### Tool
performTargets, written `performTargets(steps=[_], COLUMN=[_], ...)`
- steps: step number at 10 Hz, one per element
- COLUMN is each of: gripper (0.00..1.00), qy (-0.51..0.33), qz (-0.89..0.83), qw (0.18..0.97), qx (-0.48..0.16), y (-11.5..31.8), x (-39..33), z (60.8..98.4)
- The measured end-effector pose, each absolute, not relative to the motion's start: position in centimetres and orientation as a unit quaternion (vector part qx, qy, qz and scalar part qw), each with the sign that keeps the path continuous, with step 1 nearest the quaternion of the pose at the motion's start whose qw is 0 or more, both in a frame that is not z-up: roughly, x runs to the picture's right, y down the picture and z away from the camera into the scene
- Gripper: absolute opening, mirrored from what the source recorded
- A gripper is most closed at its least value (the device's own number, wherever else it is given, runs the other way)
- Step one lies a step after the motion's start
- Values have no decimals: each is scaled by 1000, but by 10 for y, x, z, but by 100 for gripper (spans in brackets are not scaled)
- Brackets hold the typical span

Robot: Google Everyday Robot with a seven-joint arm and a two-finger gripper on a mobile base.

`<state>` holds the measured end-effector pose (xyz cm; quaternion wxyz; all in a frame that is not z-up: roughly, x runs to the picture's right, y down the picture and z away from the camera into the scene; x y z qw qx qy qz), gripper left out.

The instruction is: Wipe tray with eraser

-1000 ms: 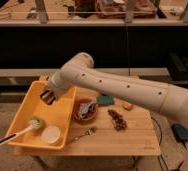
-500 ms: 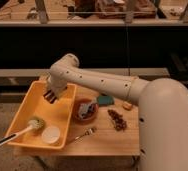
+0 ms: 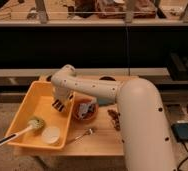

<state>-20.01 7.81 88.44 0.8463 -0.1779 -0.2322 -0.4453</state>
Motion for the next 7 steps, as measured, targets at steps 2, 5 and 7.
performTargets(steps=[2,5,7], gripper=[0,0,0], qy=[-210,-208,-211], qz=[-463,-462,-464], qw=[839,840,838], qx=[-194,-194,-194], y=[92,92,92], x=[-203,-200,-200], z=[885,886,887])
